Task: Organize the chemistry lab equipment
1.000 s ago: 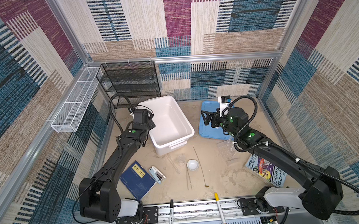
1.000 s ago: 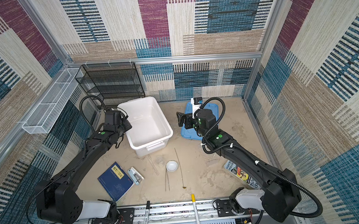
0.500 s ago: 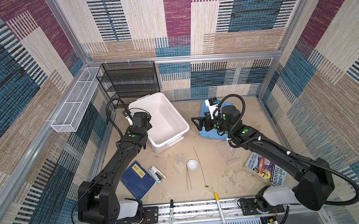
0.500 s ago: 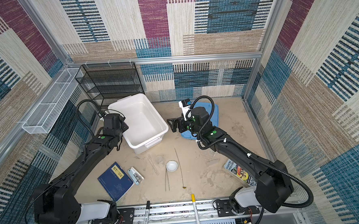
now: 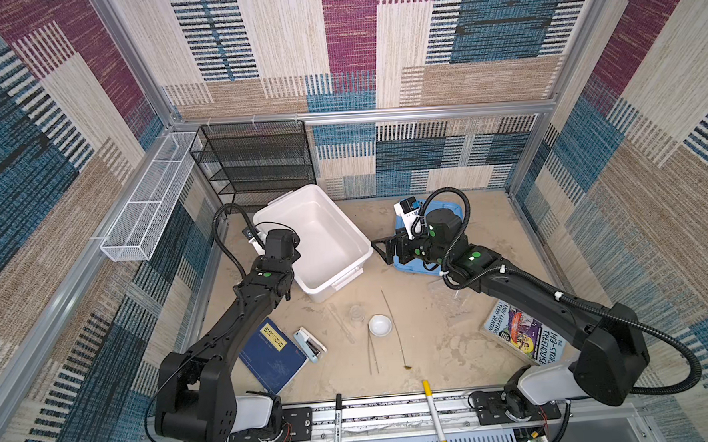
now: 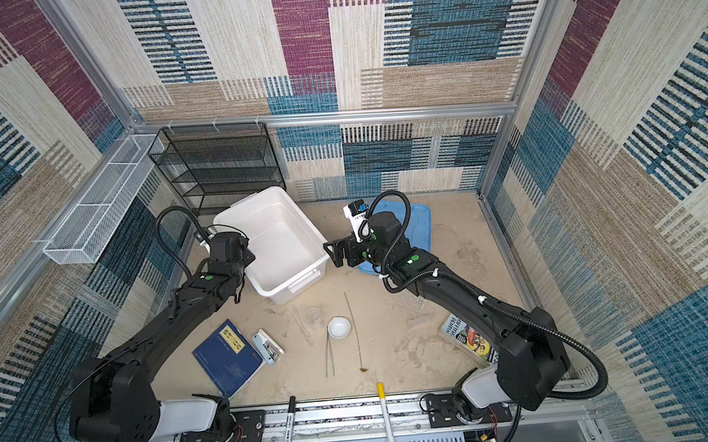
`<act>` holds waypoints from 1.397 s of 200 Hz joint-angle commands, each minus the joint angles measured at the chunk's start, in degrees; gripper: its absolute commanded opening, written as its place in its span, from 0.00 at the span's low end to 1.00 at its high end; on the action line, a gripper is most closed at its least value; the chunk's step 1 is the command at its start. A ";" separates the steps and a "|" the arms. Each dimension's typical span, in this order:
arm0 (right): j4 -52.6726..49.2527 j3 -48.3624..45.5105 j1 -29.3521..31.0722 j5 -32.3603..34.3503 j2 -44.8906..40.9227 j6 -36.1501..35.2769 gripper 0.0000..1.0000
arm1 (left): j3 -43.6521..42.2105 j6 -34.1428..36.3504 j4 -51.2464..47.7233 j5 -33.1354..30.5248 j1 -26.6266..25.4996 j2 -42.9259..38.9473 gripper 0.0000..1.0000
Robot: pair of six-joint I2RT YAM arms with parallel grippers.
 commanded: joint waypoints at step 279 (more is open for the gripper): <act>-2.83 4.76 3.38 5.73 -2.88 6.64 0.99 | -14.02 -15.16 7.32 26.45 -10.07 -15.95 0.78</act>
